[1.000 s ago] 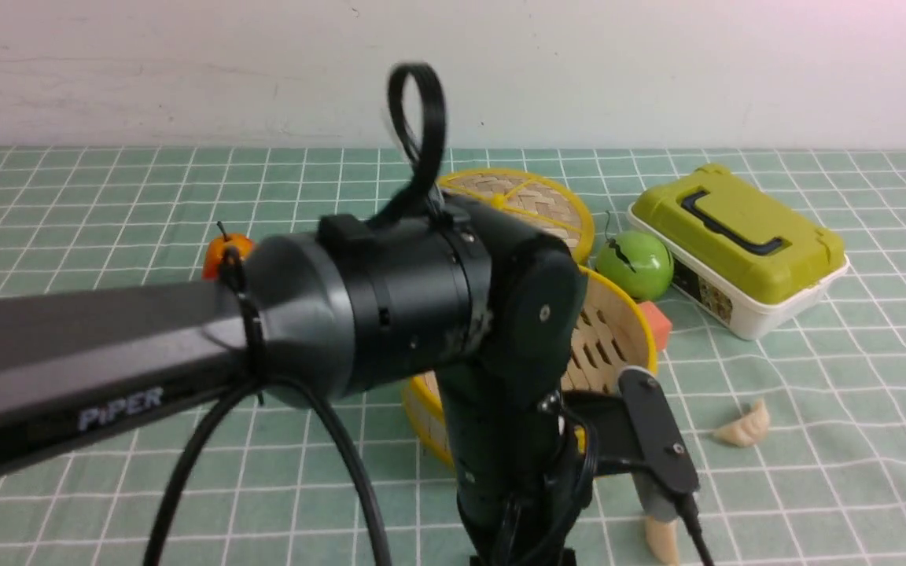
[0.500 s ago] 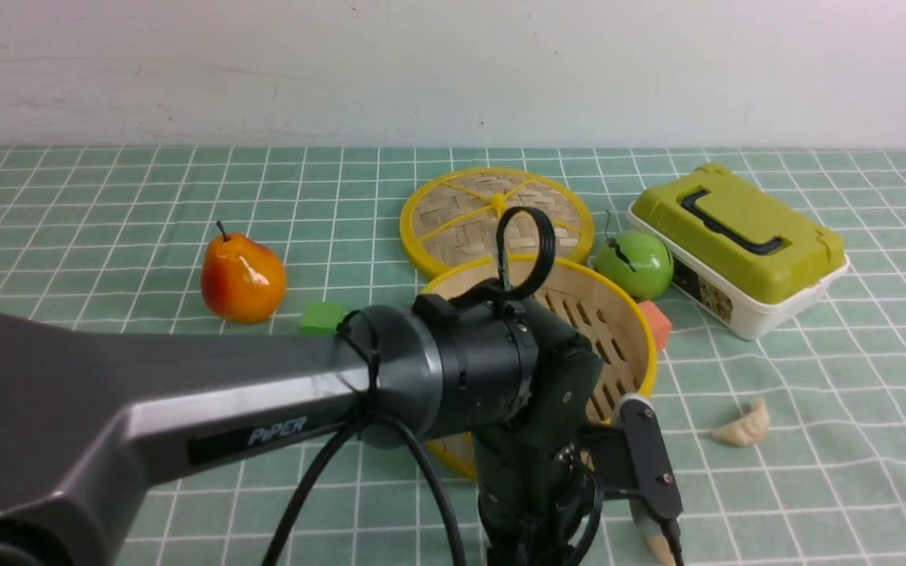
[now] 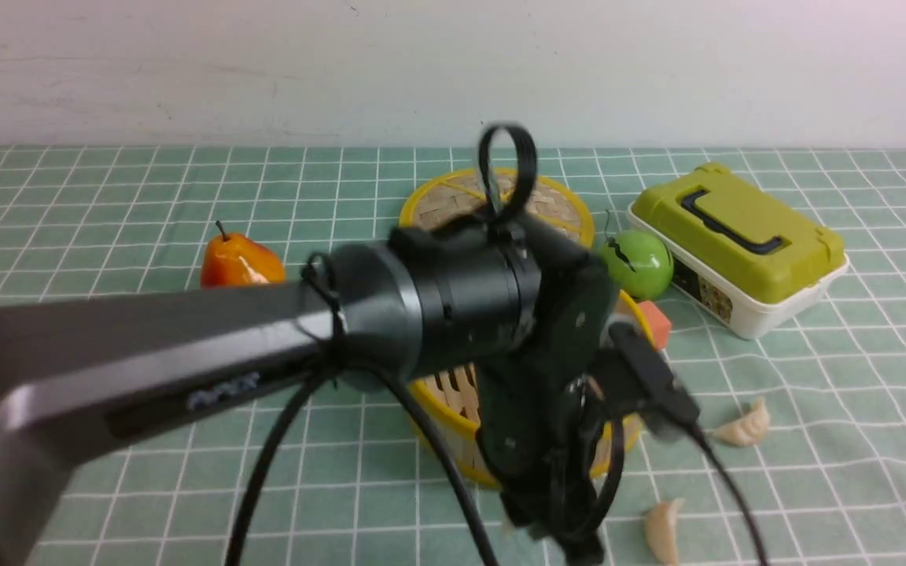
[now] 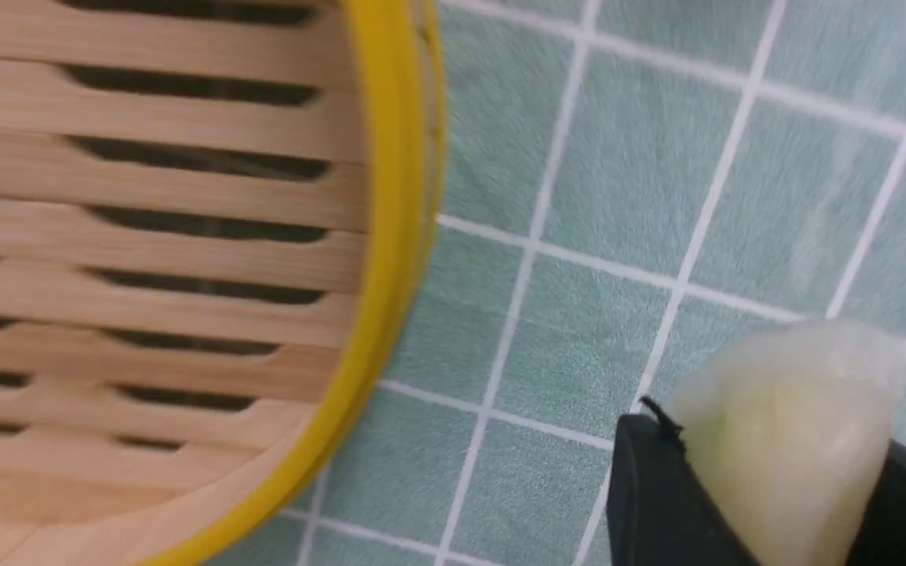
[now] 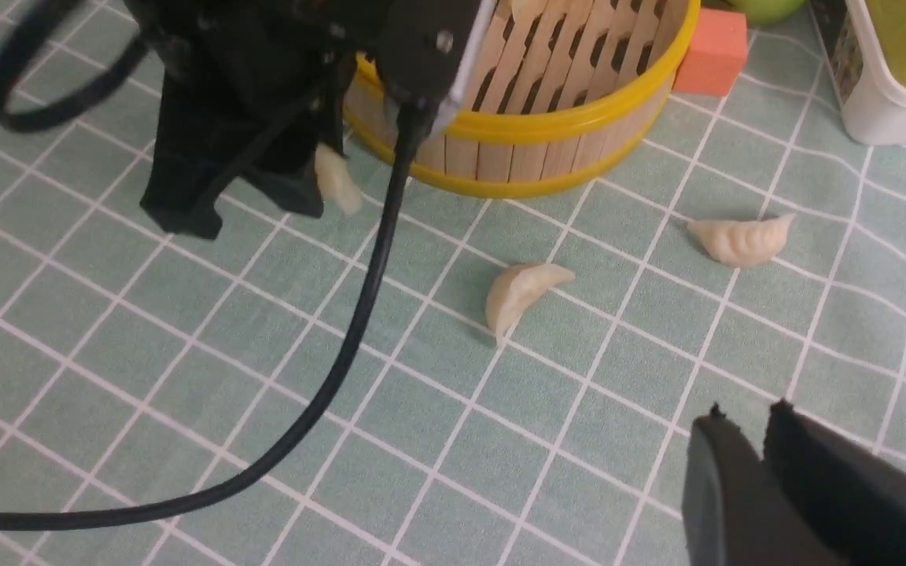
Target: Put the dumplings into the steamer on the table with the blue tablecloth.
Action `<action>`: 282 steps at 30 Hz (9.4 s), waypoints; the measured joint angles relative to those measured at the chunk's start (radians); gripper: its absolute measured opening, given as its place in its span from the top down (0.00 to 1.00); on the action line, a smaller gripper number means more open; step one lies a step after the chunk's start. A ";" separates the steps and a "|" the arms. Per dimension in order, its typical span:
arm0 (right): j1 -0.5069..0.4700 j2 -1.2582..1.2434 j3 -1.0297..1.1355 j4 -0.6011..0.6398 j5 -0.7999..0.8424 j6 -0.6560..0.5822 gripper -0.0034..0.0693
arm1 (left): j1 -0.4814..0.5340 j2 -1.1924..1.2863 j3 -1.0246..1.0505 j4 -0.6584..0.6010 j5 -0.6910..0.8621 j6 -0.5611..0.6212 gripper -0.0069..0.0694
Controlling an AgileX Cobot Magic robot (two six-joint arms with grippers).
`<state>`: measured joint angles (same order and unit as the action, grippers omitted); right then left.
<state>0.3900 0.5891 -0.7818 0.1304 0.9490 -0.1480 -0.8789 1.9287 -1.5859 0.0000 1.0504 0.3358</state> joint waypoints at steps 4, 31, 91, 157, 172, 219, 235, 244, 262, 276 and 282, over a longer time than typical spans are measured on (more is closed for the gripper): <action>0.000 0.000 0.001 0.000 -0.035 0.000 0.83 | 0.057 -0.027 -0.169 0.009 0.032 -0.204 0.61; 0.000 0.145 -0.005 -0.019 -0.051 0.019 0.82 | 0.315 0.344 -0.503 0.065 -0.002 -0.565 0.33; 0.050 1.077 -0.434 0.164 -0.072 0.174 0.69 | 0.315 -1.337 0.746 0.017 0.081 -0.495 0.93; -0.275 1.256 -0.297 0.115 -0.464 0.580 0.29 | 0.315 -1.338 0.801 0.038 0.003 -0.490 0.92; -0.279 1.232 -0.296 0.001 -0.402 0.580 0.70 | 0.315 -1.338 0.803 0.038 0.062 -0.490 0.91; 0.140 1.050 -0.658 -0.099 -0.105 0.324 0.55 | 0.315 -1.822 1.004 -0.006 -0.083 -0.518 0.86; 0.190 0.208 -0.040 -0.098 -0.493 0.321 0.98 | 0.315 -1.908 1.142 -0.006 -0.269 -0.567 0.83; 0.190 0.039 0.002 -0.117 -0.509 0.321 0.98 | 0.315 -1.908 1.150 -0.006 -0.261 -0.567 0.83; 0.190 0.006 0.099 -0.130 -0.552 0.321 0.97 | 0.315 -1.908 1.150 -0.006 -0.254 -0.567 0.81; -0.242 -0.441 0.671 -0.146 -0.750 0.318 0.98 | 0.315 -1.908 1.150 -0.006 -0.254 -0.568 0.79; -0.383 -0.581 0.799 -0.149 -0.742 0.318 0.98 | 0.315 -1.908 1.150 -0.006 -0.254 -0.568 0.79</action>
<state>0.0073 0.0078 0.0173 -0.0184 0.2066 0.1696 -0.5643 0.0205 -0.4359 -0.0064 0.7964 -0.2320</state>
